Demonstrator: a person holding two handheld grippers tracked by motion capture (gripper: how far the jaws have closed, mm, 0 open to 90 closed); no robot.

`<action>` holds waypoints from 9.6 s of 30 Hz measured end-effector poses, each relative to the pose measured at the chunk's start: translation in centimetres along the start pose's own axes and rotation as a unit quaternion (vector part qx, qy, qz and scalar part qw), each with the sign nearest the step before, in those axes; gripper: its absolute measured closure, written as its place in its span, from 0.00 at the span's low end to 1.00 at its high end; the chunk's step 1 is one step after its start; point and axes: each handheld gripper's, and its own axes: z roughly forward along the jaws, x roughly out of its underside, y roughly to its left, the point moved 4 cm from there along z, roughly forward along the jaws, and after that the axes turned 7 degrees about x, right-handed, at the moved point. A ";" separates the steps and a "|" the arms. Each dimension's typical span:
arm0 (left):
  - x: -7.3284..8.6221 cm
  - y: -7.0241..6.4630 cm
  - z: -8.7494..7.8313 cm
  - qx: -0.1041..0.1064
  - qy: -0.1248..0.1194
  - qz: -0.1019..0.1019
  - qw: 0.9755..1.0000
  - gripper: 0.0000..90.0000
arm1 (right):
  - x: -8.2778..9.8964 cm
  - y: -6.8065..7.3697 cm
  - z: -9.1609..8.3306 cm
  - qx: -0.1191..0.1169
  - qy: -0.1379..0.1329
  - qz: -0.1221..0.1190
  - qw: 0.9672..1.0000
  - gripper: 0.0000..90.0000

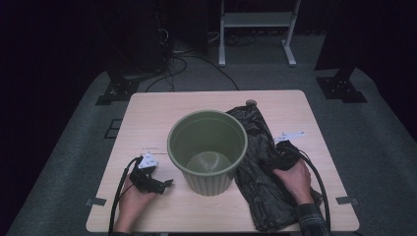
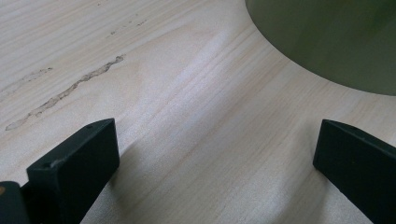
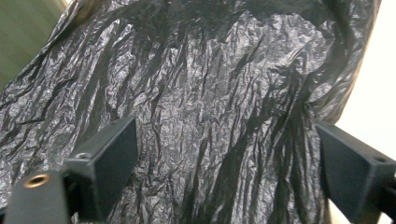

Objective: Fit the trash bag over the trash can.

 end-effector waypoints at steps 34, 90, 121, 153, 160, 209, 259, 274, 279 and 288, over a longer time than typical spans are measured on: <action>0.0 0.0 0.0 0.002 0.000 0.002 1.000 0.00 | -2.3 6.6 2.8 -0.048 -0.007 -0.029 0.998 0.10; 0.0 -0.1 0.0 0.004 0.001 0.003 1.000 0.00 | -2.8 7.5 -6.6 -0.226 -0.061 -0.071 0.970 0.99; 0.0 -0.1 0.0 0.004 -0.001 0.002 1.000 0.00 | -8.1 10.0 -14.5 -0.280 -0.104 -0.167 0.940 0.99; 0.0 -0.1 0.0 0.004 -0.002 0.002 1.000 0.00 | -16.9 15.8 -17.6 -0.335 -0.135 -0.249 0.899 0.99; 0.0 -0.1 0.0 0.005 -0.001 0.003 1.000 0.00 | -19.3 17.6 -16.9 -0.360 -0.144 -0.253 0.887 0.99; 0.0 -0.2 0.1 0.009 -0.001 0.008 1.000 0.00 | -19.5 17.8 -8.7 -0.280 -0.064 -0.226 0.931 0.56; -13.7 -5.0 -13.9 0.102 -0.123 0.109 0.981 0.50 | -11.9 7.1 -15.6 -0.211 -0.123 -0.126 0.961 0.47; -18.8 -6.3 -10.8 0.127 -0.090 0.158 0.975 0.54 | -10.0 5.9 -14.7 -0.240 -0.108 -0.089 0.961 0.46; -18.9 -6.3 -9.6 0.138 -0.074 0.162 0.974 0.62 | -9.6 6.0 -14.3 -0.262 -0.098 -0.080 0.957 0.69; -18.5 -6.6 -8.2 0.129 -0.022 0.192 0.973 0.85 | -10.1 7.0 -14.0 -0.262 -0.102 -0.111 0.953 0.99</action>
